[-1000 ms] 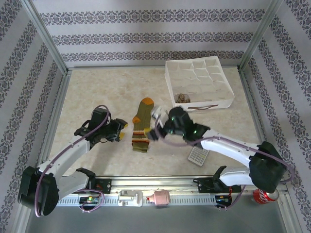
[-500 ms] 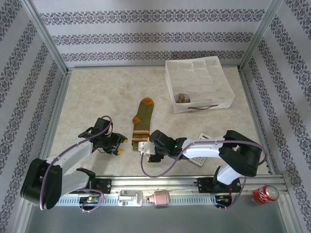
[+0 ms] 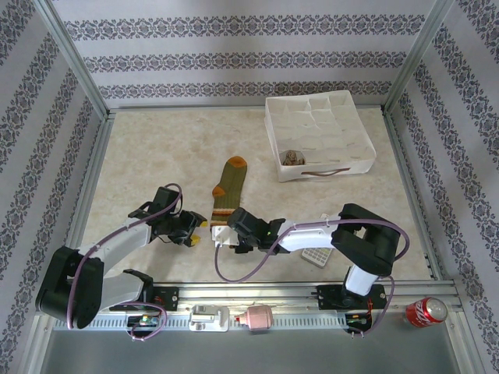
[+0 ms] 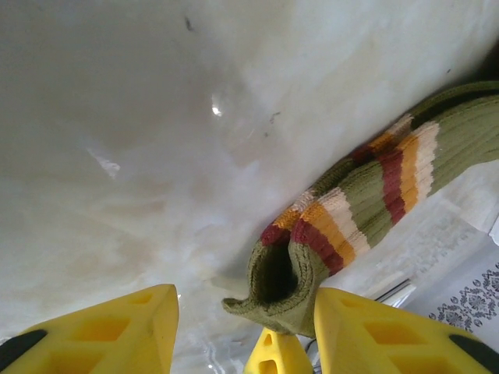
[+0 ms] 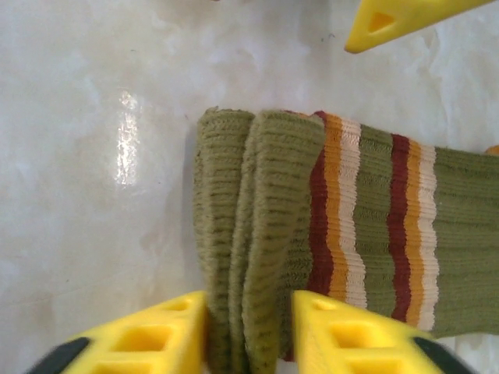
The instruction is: Roll the socks
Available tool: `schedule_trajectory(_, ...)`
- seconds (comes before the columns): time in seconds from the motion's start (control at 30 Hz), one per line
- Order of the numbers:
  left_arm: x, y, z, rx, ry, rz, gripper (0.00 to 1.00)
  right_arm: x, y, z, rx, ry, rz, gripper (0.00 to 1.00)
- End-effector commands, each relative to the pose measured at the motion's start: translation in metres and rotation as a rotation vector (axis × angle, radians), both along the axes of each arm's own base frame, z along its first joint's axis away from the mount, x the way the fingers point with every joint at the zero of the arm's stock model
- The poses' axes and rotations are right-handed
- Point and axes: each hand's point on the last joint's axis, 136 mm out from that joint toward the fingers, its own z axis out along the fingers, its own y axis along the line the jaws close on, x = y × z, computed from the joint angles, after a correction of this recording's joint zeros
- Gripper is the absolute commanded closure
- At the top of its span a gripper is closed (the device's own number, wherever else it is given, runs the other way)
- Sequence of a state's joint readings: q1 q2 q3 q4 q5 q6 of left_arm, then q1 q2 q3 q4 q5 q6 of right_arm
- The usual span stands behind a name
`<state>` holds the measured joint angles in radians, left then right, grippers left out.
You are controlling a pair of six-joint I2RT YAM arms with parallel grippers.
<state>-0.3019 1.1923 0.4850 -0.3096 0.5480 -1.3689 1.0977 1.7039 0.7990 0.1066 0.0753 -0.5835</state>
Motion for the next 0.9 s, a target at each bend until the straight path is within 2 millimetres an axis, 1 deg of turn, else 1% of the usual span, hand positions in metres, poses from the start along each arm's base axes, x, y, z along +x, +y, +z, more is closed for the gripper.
schedule_trajectory(0.0,0.010,-0.008,0.011,-0.019,-0.042,-0.024,0.52,-0.001,0.005,0.010,0.015,-0.008,-0.003,0.83)
schedule_trajectory(0.1,0.009,-0.007,0.010,-0.020,-0.041,-0.023,0.52,-0.005,0.003,0.012,0.022,0.018,-0.003,1.00)
schedule_trajectory(0.17,0.009,-0.007,0.011,-0.020,-0.041,-0.023,0.52,-0.010,0.003,0.016,0.032,0.041,-0.001,1.00)
schedule_trajectory(0.37,0.004,-0.005,0.016,-0.015,-0.044,-0.026,0.52,-0.025,0.000,0.041,0.106,0.137,-0.020,1.00)
schedule_trajectory(0.43,0.003,-0.005,0.018,-0.015,-0.047,-0.025,0.52,-0.029,-0.001,0.045,0.128,0.182,-0.025,1.00)
schedule_trajectory(0.53,0.000,-0.003,0.018,-0.011,-0.044,-0.027,0.52,-0.030,0.000,0.043,0.137,0.272,-0.030,1.00)
schedule_trajectory(0.63,-0.003,-0.003,0.017,-0.004,-0.034,-0.036,0.52,-0.024,0.003,0.039,0.143,0.390,-0.049,1.00)
schedule_trajectory(0.7,-0.003,-0.003,0.018,-0.005,-0.033,-0.038,0.52,-0.015,0.006,0.039,0.154,0.458,-0.071,1.00)
schedule_trajectory(0.77,-0.003,-0.002,0.020,-0.002,-0.038,-0.039,0.52,-0.005,0.007,0.039,0.155,0.501,-0.098,1.00)
schedule_trajectory(0.87,-0.003,-0.002,0.022,0.000,-0.043,-0.041,0.53,0.002,0.007,0.033,0.124,0.569,-0.111,1.00)
